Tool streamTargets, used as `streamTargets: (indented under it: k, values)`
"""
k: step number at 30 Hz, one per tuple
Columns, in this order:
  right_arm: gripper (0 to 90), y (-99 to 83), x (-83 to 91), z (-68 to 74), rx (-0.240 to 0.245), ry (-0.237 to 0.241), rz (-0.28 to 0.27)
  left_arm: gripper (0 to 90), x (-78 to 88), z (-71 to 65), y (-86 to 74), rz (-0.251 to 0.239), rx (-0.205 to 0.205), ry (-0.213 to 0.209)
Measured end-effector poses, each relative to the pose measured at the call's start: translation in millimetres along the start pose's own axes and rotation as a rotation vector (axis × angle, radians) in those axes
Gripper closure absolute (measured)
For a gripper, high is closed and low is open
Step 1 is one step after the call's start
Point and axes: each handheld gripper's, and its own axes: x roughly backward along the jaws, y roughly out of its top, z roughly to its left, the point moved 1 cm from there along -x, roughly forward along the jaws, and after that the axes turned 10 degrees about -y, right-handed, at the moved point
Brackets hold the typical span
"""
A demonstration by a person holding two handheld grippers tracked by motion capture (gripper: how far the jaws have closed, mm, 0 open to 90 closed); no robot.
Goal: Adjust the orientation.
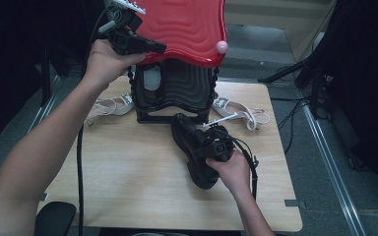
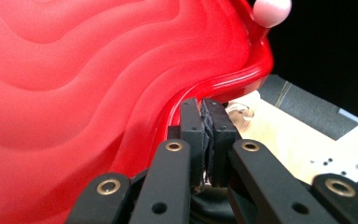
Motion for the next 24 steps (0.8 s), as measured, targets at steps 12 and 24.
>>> streamTargets:
  k: [12,24]
  values:
    - [86.9,3.9,26.4,2.8,0.008,0.024,-0.037,88.3,-8.3,4.5,6.5,0.013,0.008,0.043]
    - [86.6,8.7,60.6,16.1,0.043,0.049,-0.075,88.4,-8.5,18.3,4.3,0.014,0.048,0.061]
